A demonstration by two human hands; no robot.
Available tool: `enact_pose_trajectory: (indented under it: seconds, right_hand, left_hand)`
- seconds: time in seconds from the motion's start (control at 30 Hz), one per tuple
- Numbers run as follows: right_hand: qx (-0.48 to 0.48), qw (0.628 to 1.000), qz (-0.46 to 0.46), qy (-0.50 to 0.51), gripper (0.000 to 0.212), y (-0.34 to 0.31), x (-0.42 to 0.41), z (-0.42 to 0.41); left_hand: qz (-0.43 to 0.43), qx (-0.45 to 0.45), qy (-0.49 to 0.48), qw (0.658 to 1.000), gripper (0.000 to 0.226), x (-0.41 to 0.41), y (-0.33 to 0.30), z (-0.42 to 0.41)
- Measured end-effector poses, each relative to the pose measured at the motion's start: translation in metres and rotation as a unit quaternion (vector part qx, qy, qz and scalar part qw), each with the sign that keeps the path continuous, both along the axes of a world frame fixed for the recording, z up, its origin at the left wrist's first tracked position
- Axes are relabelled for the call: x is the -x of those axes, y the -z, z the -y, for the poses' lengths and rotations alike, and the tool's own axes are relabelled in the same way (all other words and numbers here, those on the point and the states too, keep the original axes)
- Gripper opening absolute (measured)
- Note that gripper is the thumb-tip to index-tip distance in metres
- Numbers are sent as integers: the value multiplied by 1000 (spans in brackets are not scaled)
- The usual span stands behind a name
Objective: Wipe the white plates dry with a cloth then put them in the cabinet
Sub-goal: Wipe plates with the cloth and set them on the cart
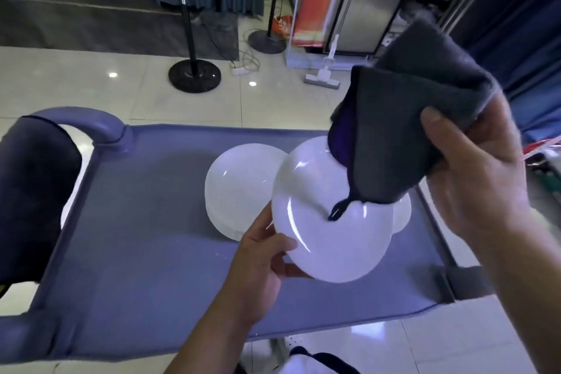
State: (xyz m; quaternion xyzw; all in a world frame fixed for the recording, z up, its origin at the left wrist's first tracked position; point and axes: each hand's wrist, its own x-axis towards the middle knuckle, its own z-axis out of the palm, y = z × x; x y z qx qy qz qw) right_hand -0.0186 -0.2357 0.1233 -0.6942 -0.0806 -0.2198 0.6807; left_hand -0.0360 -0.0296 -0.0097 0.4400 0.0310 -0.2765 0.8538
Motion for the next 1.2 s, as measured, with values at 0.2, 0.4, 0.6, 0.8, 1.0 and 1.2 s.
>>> enact_pose_trajectory:
  seconds: [0.2, 0.4, 0.6, 0.8, 1.0, 1.2]
  right_hand:
    - [529, 846, -52, -36, 66, 73, 24, -23]
    - [590, 796, -134, 9, 71, 109, 20, -13]
    - [566, 792, -220, 58, 68, 108, 23, 4]
    - [470, 850, -233, 47, 57, 130, 69, -16]
    - [56, 910, -400, -88, 39, 95, 90, -32]
    - [-218, 883, -413, -47, 40, 42, 71, -8]
  left_hand:
    - [-18, 40, 41, 998, 57, -2, -2, 0]
    - [14, 14, 47, 999, 56, 3, -3, -4]
    - [27, 25, 13, 999, 52, -5, -11, -10]
    - [16, 22, -7, 1000, 50, -9, -5, -14]
    - [32, -29, -12, 999, 58, -21, -3, -17]
    - [-3, -41, 13, 999, 59, -22, 3, -5]
